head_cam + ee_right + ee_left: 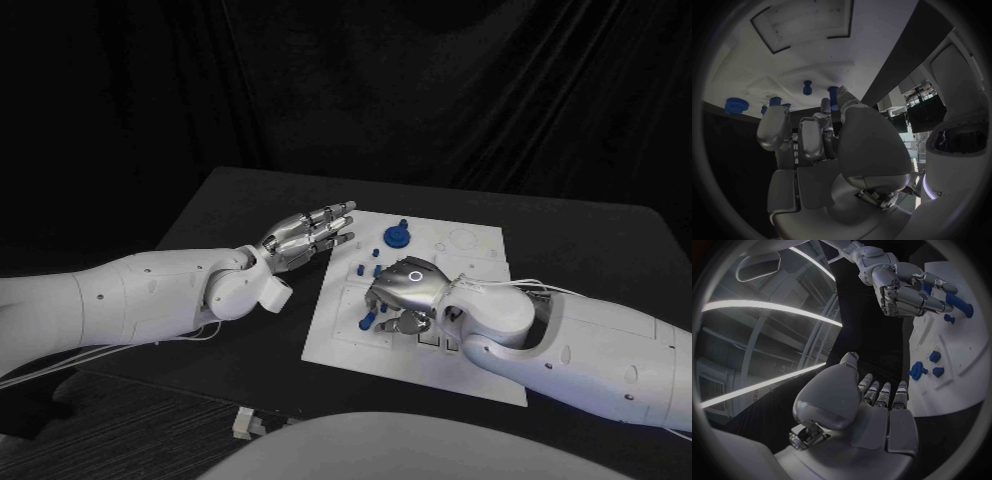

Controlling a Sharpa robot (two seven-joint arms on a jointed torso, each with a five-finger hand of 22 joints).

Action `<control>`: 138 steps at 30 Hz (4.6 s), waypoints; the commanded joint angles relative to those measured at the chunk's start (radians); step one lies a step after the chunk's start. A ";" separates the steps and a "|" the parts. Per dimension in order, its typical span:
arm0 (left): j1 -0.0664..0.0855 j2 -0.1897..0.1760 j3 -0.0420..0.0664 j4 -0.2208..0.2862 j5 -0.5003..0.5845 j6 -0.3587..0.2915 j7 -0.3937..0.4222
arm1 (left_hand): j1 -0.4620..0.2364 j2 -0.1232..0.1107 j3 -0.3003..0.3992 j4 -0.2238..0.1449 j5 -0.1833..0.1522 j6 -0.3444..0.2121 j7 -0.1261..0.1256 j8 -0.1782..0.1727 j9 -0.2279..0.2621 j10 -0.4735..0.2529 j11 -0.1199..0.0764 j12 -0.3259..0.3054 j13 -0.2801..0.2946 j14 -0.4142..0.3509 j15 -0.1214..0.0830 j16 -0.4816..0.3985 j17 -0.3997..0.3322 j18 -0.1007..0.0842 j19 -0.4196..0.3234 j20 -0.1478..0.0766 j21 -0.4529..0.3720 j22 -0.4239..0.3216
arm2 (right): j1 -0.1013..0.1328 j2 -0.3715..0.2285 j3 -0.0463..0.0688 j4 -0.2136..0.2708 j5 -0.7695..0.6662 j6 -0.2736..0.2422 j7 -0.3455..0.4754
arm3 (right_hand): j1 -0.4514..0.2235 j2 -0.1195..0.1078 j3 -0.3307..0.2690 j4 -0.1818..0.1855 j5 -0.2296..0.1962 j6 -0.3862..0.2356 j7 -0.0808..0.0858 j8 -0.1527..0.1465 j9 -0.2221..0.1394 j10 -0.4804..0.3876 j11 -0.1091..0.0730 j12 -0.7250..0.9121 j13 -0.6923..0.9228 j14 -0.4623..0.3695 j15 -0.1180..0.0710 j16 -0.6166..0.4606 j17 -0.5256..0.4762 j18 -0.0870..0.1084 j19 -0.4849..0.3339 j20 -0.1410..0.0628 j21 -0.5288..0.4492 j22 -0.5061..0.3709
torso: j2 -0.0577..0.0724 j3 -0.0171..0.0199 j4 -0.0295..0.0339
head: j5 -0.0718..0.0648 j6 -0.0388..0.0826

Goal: Assemble the parts on the task board

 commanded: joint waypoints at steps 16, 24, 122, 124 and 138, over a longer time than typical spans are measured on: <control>-0.002 0.007 0.001 -0.005 0.005 0.020 0.006 | 0.005 0.006 0.011 -0.002 0.005 0.000 0.001 0.004 0.001 -0.002 0.002 0.003 0.000 0.000 0.009 -0.003 -0.001 0.005 -0.002 0.009 0.002 0.001 | -0.005 0.010 0.000 0.004 -0.002 -0.027 0.008 | 0.016 0.016 0.008 -0.022 0.005 -0.018 -0.009 0.051 0.060 0.003 0.000 -0.006 0.007 0.005 -0.008 -0.001 0.003 0.005 0.005 -0.009 0.005 0.142 | 0.000 0.0001 0.0000 | -0.002 0.000; -0.003 0.007 0.001 -0.007 0.005 0.021 0.004 | 0.005 0.006 0.011 -0.002 0.005 0.000 0.001 0.004 0.001 -0.003 0.002 0.003 0.000 0.000 0.009 -0.003 -0.001 0.005 -0.002 0.009 0.002 0.001 | -0.005 0.014 0.000 0.002 -0.002 -0.038 0.008 | 0.018 0.032 0.017 -0.022 0.011 -0.023 -0.008 0.061 0.075 0.009 0.002 -0.005 0.011 0.006 -0.006 0.000 0.004 0.005 0.007 -0.008 0.007 0.142 | 0.000 0.0001 0.0001 | -0.001 0.000; -0.004 -0.063 0.001 0.067 0.004 -0.061 0.121 | -0.017 -0.040 -0.023 0.023 -0.072 0.024 0.004 0.028 0.004 0.014 0.042 0.051 0.008 0.001 -0.029 -0.001 -0.001 0.010 -0.001 -0.017 0.002 0.000 | 0.175 -0.424 0.000 0.226 0.699 0.292 -0.569 | -0.383 0.084 -0.164 0.067 0.040 0.217 -0.070 -0.074 0.181 0.564 -0.056 0.360 0.557 0.078 -0.057 0.158 0.225 -0.067 0.108 -0.058 0.406 0.238 | 0.000 -0.0003 -0.0001 | -0.238 0.000; -0.004 -0.072 0.001 0.076 -0.014 -0.093 0.145 | -0.039 -0.058 -0.050 0.029 -0.163 0.026 0.000 0.029 0.004 0.013 0.026 0.053 0.008 0.000 -0.053 -0.004 -0.002 0.012 -0.002 -0.040 0.001 0.000 | 0.174 -0.415 0.000 0.221 0.698 0.298 -0.571 | -0.385 0.084 -0.164 0.067 0.040 0.214 -0.066 -0.092 0.166 0.564 -0.053 0.360 0.557 0.076 -0.055 0.153 0.215 -0.065 0.105 -0.055 0.399 0.235 | 0.000 -0.0002 0.0002 | -0.236 0.000; -0.004 -0.107 0.001 0.109 -0.124 -0.212 0.232 | -0.135 -0.073 -0.114 0.030 -0.316 -0.035 -0.063 -0.042 -0.008 -0.009 -0.067 0.017 0.001 0.000 -0.130 -0.004 -0.002 -0.058 -0.008 -0.192 -0.003 -0.012 | 0.160 -0.386 0.000 0.208 0.684 0.340 -0.575 | -0.406 0.094 -0.164 0.071 0.036 0.184 -0.042 -0.170 0.100 0.564 -0.033 0.360 0.557 0.074 -0.038 0.146 0.201 -0.061 0.098 -0.040 0.383 0.230 | -0.001 -0.0004 0.0003 | -0.243 0.000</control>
